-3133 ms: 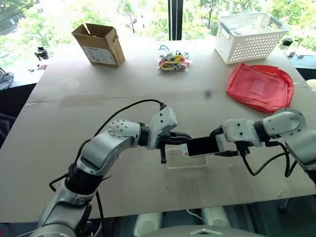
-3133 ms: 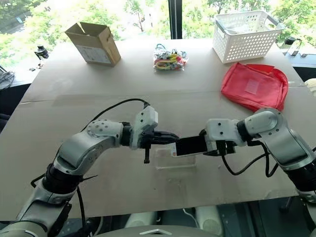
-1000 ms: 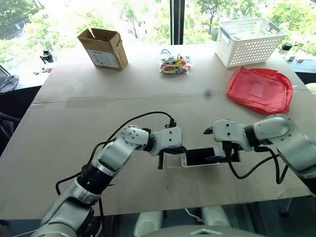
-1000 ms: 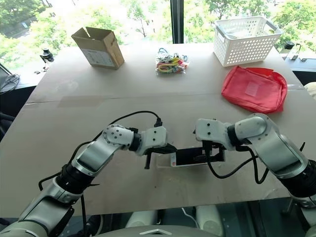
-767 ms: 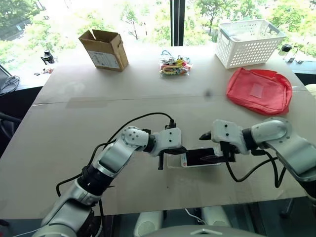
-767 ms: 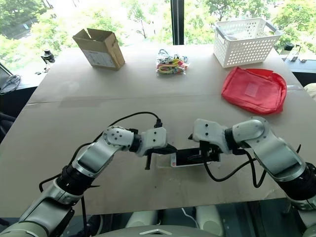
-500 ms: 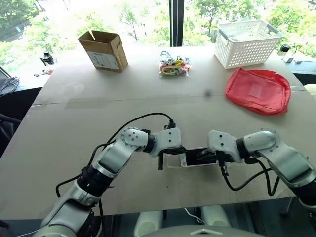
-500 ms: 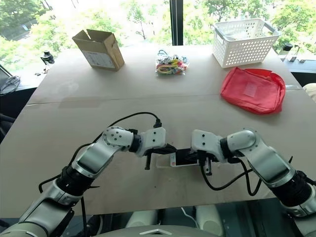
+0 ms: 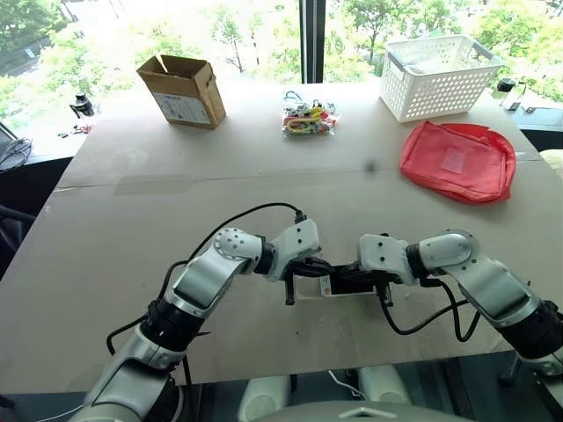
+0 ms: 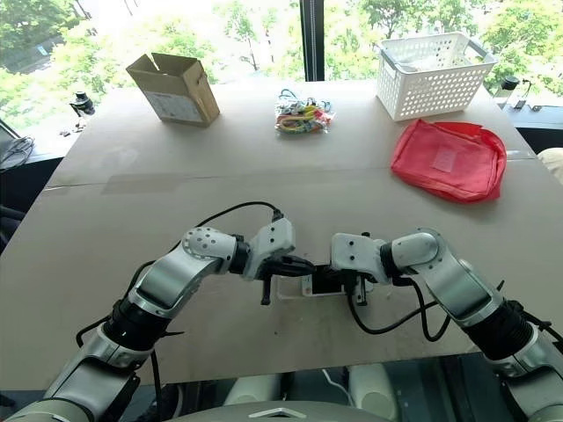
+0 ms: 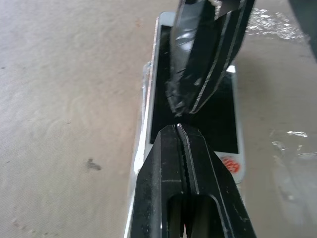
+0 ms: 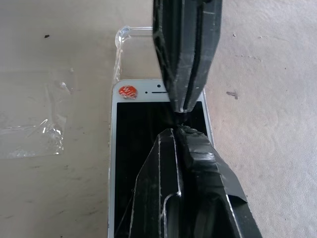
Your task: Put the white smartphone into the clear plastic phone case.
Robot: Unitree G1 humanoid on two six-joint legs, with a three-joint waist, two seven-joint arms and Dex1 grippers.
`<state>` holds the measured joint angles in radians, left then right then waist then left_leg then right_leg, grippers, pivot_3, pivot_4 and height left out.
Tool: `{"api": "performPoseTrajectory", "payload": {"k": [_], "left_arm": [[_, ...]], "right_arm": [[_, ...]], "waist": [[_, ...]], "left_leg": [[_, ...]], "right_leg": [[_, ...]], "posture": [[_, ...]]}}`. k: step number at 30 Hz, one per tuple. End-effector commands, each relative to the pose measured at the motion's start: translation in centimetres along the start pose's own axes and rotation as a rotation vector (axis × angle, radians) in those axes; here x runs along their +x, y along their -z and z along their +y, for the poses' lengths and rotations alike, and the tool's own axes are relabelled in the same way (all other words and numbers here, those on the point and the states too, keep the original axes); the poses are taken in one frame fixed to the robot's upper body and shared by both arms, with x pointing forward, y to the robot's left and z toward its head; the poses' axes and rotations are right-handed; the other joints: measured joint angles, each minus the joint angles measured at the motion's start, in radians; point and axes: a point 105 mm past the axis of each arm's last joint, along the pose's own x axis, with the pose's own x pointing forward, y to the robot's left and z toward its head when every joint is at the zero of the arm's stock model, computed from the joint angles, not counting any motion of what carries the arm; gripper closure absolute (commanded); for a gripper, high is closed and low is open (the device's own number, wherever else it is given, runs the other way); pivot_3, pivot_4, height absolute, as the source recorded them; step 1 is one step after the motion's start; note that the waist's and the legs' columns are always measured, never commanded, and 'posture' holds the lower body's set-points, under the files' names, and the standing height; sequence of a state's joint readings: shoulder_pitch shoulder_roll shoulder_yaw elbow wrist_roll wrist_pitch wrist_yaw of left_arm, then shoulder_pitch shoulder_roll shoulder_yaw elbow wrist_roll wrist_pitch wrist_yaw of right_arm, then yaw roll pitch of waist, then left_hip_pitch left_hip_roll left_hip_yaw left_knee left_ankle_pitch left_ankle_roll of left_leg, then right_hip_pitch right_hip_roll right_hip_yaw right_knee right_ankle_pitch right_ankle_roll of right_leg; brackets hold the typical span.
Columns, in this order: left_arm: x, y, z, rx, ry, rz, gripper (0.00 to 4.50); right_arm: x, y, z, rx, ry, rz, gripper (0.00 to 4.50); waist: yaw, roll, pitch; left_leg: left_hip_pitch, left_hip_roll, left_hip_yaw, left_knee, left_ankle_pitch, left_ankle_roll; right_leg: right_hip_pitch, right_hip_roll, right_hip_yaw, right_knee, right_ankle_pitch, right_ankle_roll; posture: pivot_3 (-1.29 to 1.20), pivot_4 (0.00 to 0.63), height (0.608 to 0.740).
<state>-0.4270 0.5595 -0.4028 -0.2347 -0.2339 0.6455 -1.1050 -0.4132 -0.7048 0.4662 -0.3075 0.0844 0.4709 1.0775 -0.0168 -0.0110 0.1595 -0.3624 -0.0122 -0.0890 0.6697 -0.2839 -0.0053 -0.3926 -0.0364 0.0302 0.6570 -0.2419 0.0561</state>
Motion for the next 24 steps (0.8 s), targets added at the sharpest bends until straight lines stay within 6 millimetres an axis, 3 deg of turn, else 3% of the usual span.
{"api": "performPoseTrajectory", "payload": {"k": [1, 9, 14, 20, 24], "left_arm": [[-0.1, 0.5, -0.9, 0.022, 0.037, 0.038, 4.5], [0.1, 1.6, -1.1, 0.016, 0.052, 0.077, 4.5], [0.4, 2.2, -1.3, 0.009, 0.064, 0.096, 4.5], [0.5, 3.5, -1.4, -0.012, 0.07, 0.135, 4.5], [0.3, 5.1, -0.7, 0.005, 0.043, 0.21, 4.5]], "right_arm": [[0.4, 3.0, 0.3, 0.087, 0.0, 0.101, 4.47], [-0.1, 3.0, 0.0, 0.096, 0.019, 0.101, 4.47], [-0.4, 1.8, -0.7, 0.105, 0.048, 0.053, 4.47], [-2.1, -0.8, -1.3, 0.129, 0.075, -0.072, 4.47], [-4.6, -2.8, -1.3, 0.207, 0.082, -0.173, 4.47]], "waist": [[0.0, 0.0, 0.0], [0.003, 0.0, 0.0], [0.004, 0.0, 0.0], [0.005, 0.0, 0.0], [0.004, 0.002, 0.001]], "left_leg": [[0.0, 0.0, 0.0, 0.0, 0.0, 0.0], [0.0, 0.0, 0.0, 0.0, 0.0, 0.0], [0.0, 0.0, 0.0, 0.0, 0.0, 0.0], [-0.001, 0.0, -0.001, -0.001, 0.0, 0.0], [-0.003, 0.0, -0.001, -0.001, 0.0, 0.0]], "right_leg": [[0.0, 0.0, 0.0, 0.0, 0.0, 0.0], [0.0, 0.0, 0.0, -0.001, 0.0, 0.0], [0.0, 0.0, 0.0, -0.001, 0.0, 0.0], [0.0, 0.0, 0.0, -0.002, 0.0, 0.0], [-0.002, -0.001, 0.0, -0.003, 0.0, -0.001]], "posture": [[0.0, 0.15, 0.74], [0.0, 0.15, 0.74], [0.0, 0.15, 0.74], [0.0, 0.15, 0.74], [0.0, 0.15, 0.74]]}}
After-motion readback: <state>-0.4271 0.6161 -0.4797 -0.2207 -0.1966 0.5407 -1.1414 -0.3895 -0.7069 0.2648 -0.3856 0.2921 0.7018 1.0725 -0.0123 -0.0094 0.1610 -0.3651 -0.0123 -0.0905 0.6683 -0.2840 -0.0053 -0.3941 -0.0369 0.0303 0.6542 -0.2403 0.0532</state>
